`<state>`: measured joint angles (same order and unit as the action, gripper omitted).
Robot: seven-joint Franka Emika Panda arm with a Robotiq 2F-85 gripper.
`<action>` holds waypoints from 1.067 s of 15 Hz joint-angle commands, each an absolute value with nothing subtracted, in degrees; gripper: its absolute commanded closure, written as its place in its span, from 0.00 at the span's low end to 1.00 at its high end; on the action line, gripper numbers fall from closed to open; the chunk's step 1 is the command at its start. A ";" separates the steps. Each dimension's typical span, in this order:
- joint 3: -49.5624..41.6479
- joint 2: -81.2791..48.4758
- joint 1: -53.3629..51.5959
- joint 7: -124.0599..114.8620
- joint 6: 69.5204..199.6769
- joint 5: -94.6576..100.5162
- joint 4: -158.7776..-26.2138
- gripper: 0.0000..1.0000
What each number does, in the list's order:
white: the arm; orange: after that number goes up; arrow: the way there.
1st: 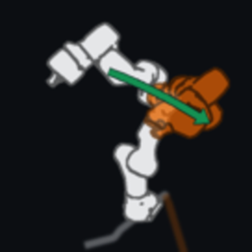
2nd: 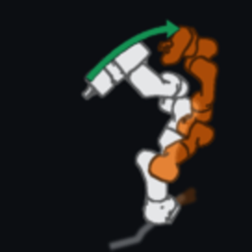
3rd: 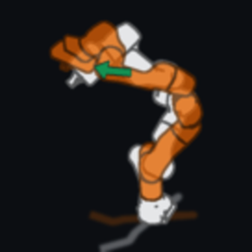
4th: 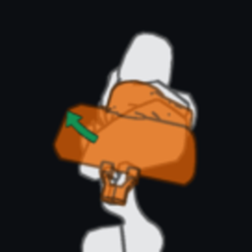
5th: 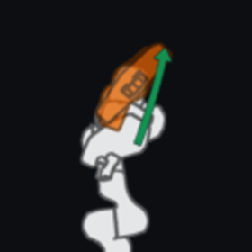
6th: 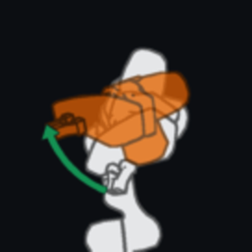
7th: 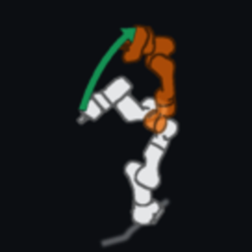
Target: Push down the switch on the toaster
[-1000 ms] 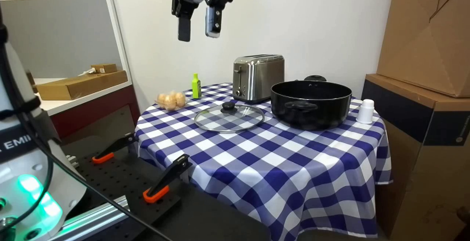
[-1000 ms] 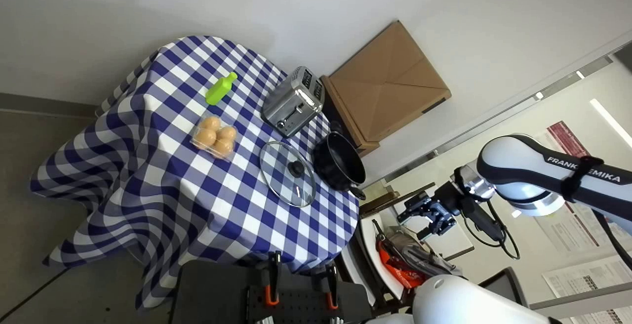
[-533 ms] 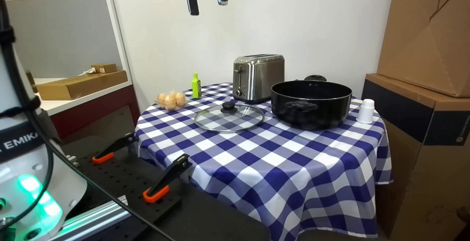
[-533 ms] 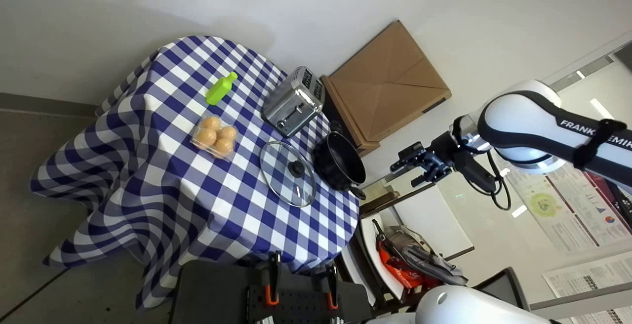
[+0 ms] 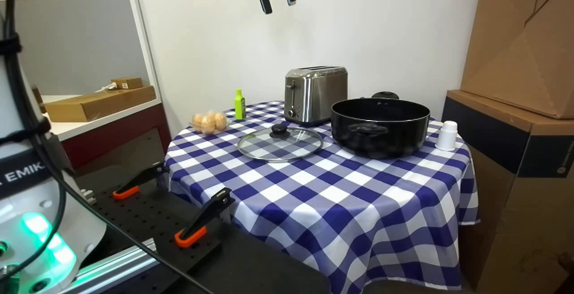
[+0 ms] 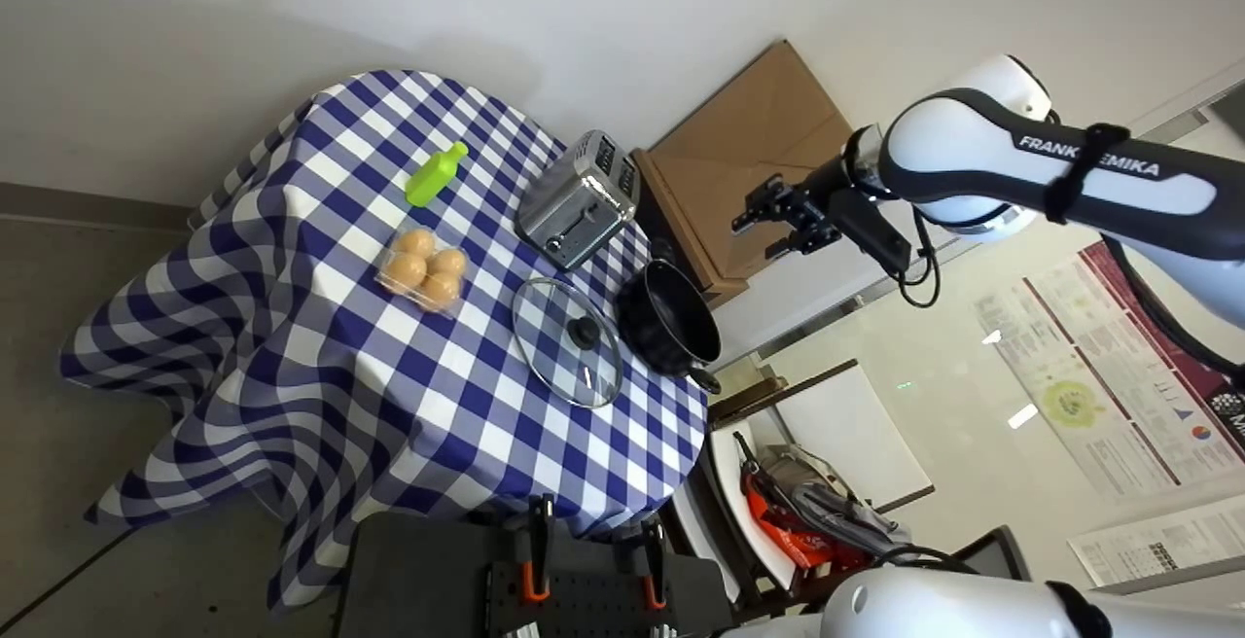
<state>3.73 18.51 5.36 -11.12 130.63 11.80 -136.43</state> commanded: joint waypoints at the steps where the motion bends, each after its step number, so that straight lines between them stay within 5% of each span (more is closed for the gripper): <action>1: 4.20 6.53 5.10 -13.64 132.80 14.34 -126.71 0.53; 7: 3.44 -5.19 1.73 -14.25 133.88 18.11 -118.37 0.99; 16: 1.91 -16.42 -5.10 -21.84 134.62 21.32 -114.10 1.00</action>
<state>3.55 -11.67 -2.81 -19.13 133.81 19.27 -117.74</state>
